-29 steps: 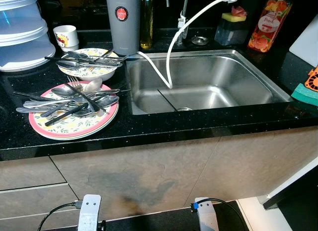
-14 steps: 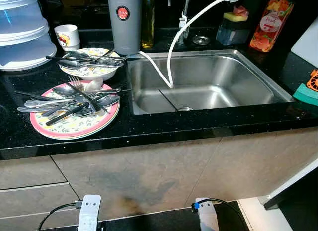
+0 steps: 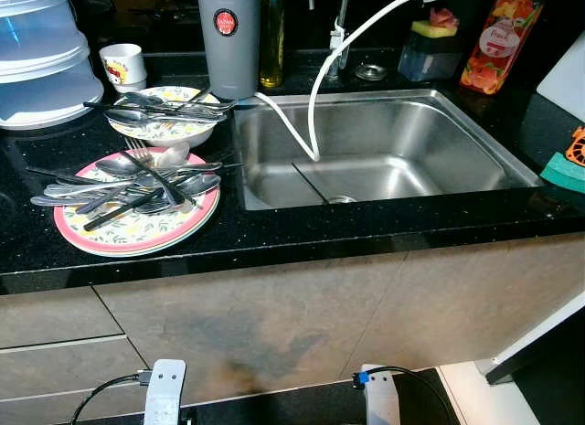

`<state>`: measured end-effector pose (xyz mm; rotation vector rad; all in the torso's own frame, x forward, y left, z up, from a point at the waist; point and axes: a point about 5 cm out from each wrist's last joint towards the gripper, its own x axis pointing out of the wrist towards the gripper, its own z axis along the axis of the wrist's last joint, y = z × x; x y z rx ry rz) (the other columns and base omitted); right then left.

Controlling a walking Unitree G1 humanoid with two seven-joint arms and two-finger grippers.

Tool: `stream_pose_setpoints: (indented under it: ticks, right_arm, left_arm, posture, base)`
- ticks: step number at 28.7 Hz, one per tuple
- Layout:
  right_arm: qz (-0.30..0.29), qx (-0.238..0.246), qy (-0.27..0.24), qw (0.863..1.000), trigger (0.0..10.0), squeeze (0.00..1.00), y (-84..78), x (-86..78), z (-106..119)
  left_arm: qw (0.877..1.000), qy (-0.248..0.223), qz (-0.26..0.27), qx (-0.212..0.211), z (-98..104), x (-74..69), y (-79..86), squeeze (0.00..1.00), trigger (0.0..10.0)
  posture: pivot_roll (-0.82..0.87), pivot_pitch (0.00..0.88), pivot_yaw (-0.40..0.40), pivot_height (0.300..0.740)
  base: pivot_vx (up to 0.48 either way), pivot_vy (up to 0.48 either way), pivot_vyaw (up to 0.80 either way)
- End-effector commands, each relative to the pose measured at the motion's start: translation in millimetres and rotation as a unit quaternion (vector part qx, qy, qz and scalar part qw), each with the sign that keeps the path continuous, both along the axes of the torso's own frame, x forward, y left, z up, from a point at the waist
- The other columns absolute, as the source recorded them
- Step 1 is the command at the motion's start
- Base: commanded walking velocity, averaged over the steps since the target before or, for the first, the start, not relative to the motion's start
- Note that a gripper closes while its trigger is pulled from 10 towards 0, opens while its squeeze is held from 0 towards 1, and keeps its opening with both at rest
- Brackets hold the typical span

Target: Kitchen organization

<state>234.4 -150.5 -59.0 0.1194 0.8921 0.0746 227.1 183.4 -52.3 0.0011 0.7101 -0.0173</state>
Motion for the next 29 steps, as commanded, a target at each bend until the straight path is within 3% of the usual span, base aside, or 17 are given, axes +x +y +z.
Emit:
stream_pose_setpoints:
  ticks: [1,5,8,21,25,29]
  right_arm:
    - [0.0,-0.01,0.009,1.0,10.0,0.0,-0.7,-6.2,-4.1]
    - [-0.02,-0.021,0.021,0.999,10.0,0.0,-2.2,-7.9,-5.6]
    - [-0.047,0.024,0.029,0.998,10.0,0.0,1.9,-10.0,-6.9]
    - [-0.046,0.037,0.016,0.998,10.0,0.0,3.0,-7.8,-5.2]
    - [-0.007,-0.031,-0.005,0.999,10.0,0.0,-3.6,-2.7,-1.7]
    - [0.001,-0.04,0.0,0.999,10.0,0.0,-4.8,-2.8,-1.9]
  left_arm:
    - [1.0,0.02,0.007,0.009,-6.0,-8.8,3.9,0.0,10.0]
    - [1.0,0.024,0.012,0.015,-6.1,-8.3,4.9,0.0,10.0]
    - [1.0,0.022,0.011,0.014,-4.9,-6.4,3.9,0.0,10.0]
    - [1.0,0.023,0.011,0.013,-5.1,-5.9,2.7,0.0,10.0]
    - [1.0,0.023,0.013,0.013,-5.2,-6.1,2.3,0.0,10.0]
    - [1.0,0.023,0.015,0.012,-5.5,-6.6,2.1,0.0,10.0]
  posture:
    - [-0.01,0.198,0.007,0.74]
    - [-0.02,0.195,0.007,0.74]
    - [-0.02,0.194,0.007,0.74]
    - [-0.02,0.194,0.006,0.74]
    - [-0.01,0.196,0.003,0.74]
    - [-0.02,0.19,-0.001,0.74]
  base:
    - [0.0,0.0,0.0]
    - [0.0,0.0,0.0]
    - [0.0,0.0,0.0]
    - [0.0,0.0,0.0]
    - [0.0,0.0,0.0]
    - [0.0,0.0,0.0]
